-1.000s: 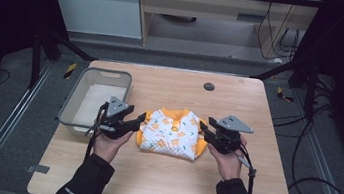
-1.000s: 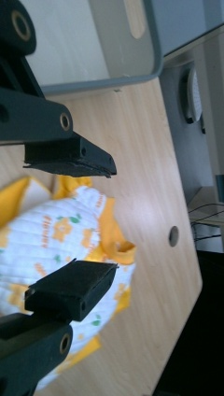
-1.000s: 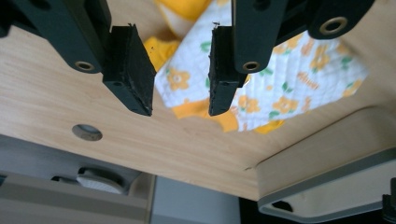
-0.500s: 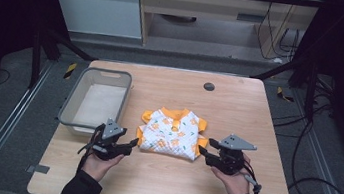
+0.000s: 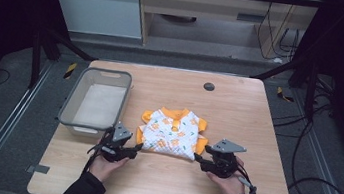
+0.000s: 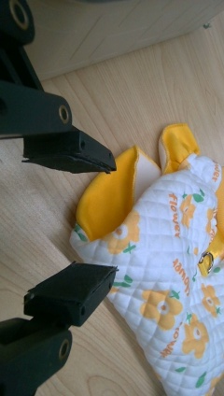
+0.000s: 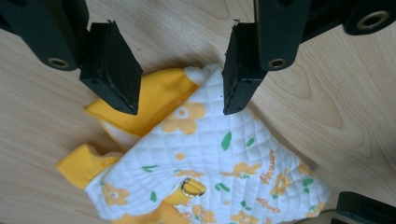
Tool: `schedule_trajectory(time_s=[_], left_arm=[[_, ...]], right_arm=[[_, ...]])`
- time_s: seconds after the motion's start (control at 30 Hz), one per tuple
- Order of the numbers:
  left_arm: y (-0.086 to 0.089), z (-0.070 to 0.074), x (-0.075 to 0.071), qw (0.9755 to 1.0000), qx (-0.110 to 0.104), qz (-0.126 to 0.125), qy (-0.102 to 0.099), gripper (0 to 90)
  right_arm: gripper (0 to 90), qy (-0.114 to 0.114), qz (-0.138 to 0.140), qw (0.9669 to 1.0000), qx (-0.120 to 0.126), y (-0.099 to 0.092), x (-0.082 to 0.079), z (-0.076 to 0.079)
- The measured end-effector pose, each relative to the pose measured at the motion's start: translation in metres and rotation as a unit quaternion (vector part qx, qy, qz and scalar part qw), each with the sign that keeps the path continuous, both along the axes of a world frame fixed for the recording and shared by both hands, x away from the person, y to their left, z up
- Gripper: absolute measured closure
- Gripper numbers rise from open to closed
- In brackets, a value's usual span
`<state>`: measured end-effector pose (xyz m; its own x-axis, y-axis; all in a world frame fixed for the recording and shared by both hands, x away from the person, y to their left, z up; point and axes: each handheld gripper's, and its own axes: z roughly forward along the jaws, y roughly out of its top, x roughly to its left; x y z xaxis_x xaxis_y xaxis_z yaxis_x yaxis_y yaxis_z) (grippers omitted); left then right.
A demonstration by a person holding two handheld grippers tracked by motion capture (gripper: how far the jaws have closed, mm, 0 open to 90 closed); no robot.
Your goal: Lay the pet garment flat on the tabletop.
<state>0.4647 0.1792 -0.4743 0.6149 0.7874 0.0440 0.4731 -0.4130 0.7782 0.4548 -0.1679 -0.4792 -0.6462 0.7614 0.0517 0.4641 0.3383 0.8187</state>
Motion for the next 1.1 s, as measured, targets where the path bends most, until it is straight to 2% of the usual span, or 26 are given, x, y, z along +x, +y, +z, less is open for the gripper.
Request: schedule_trajectory(time_s=[0.17, 0.5, 0.6, 0.67, 0.77, 0.9, 1.0, 1.1], left_arm=[[-0.004, -0.003, 0.001, 0.9999, -0.003, -0.010, 0.007, 45.8], [-0.015, -0.013, 0.002, 0.9987, 0.023, -0.038, 0.024, 53.6], [-0.016, -0.016, 0.004, 0.9983, 0.030, -0.039, 0.030, 58.3], [-0.015, -0.016, 0.005, 0.9984, 0.023, -0.035, 0.037, 62.4], [-0.014, -0.015, 0.006, 0.9983, 0.008, -0.039, 0.044, 75.4], [-0.015, -0.017, 0.006, 0.9979, 0.017, -0.043, 0.045, 85.5], [-0.015, -0.015, 0.005, 0.9978, 0.013, -0.045, 0.046, 87.7], [-0.012, -0.010, 0.003, 0.9979, 0.000, -0.049, 0.043, 88.3]], right_arm=[[46.8, 0.012, 0.014, 0.9998, -0.007, 0.008, 0.002, -0.006], [48.9, 0.030, 0.032, 0.9984, -0.034, 0.022, 0.004, -0.017], [54.2, 0.033, 0.030, 0.9981, -0.041, 0.022, 0.006, -0.018], [60.1, 0.034, 0.026, 0.9980, -0.046, 0.022, 0.007, -0.019], [69.0, 0.038, 0.022, 0.9978, -0.050, 0.022, 0.008, -0.019], [76.3, 0.042, 0.026, 0.9976, -0.047, 0.023, 0.008, -0.016], [79.2, 0.042, 0.030, 0.9978, -0.042, 0.023, 0.007, -0.015], [80.6, 0.043, 0.031, 0.9981, -0.033, 0.021, 0.006, -0.012]])
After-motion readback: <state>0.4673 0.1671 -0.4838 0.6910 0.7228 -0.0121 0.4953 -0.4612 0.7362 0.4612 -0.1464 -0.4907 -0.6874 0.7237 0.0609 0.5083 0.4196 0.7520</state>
